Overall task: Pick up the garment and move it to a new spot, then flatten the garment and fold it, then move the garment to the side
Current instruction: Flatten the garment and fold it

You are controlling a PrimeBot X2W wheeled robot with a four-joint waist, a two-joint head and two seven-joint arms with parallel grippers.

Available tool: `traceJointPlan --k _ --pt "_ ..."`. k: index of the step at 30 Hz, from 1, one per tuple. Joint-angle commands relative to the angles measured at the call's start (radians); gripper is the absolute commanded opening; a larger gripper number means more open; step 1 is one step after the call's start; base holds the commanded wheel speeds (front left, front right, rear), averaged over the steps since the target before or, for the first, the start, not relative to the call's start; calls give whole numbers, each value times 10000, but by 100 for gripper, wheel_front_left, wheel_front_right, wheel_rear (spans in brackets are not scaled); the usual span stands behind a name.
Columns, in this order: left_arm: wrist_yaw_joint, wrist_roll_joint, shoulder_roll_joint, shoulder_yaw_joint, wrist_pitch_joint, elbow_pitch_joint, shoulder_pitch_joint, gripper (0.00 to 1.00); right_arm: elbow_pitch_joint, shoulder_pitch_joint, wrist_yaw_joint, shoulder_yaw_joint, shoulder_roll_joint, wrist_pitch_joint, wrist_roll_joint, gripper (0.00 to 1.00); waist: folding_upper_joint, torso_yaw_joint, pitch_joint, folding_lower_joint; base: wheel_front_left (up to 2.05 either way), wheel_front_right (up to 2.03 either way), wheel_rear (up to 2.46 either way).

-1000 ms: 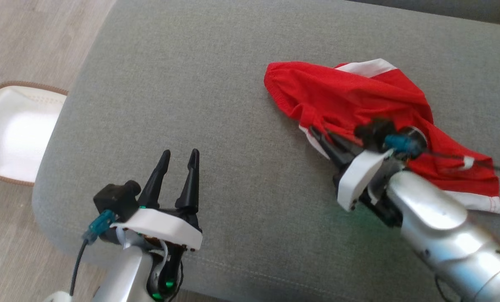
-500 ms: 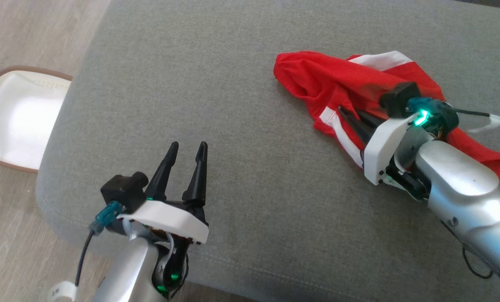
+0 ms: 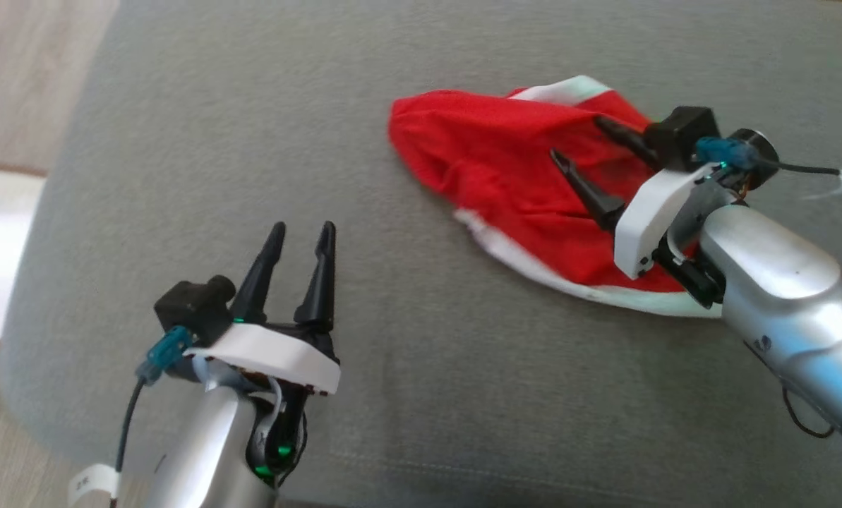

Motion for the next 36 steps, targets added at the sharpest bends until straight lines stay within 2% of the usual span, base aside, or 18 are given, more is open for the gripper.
traceJointPlan --k 1,7,12,14,15,16,23,29,36 --pt "-68 114 59 414 -122 -286 -373 100 -204 -171 -9 -177 -41 -304 136 100 0 -442 -208 -1 0 0 0" --pt "-174 286 59 692 -122 -359 -418 100 -465 61 -9 -1102 -210 -1057 331 100 0 -1301 -473 -1 0 0 0" --pt "-253 363 58 858 -122 -415 -484 100 -846 828 -9 -2638 -243 -1248 76 100 0 -1893 -596 -1 0 0 0" --pt "-265 373 58 918 -122 -449 -491 100 -1264 1293 -9 -3591 -209 -1256 -288 100 0 -2102 -620 -1 0 0 0" --pt "-286 399 58 942 -122 -462 -496 100 -1739 1932 -9 -4591 -121 -1258 -801 100 0 -2268 -619 -1 0 0 0" --pt "-299 419 58 947 -122 -457 -498 100 -1982 2293 -9 -5065 -41 -1259 -1086 100 0 -2340 -617 -1 0 0 0" --pt "-451 535 58 859 -122 -215 -571 100 -3425 4625 -9 -7555 901 -1261 -2911 100 0 -2711 -556 -1 0 0 0" --pt "-568 1041 305 384 -30 987 -775 100 -4139 5720 -9 -8512 1695 -1197 -3793 100 0 -2989 -543 -1 0 0 0" --pt "-525 1675 740 -50 235 2160 -1204 100 -4709 6071 -9 -8900 2093 -891 -4240 100 0 -3206 -455 -1 0 0 0"
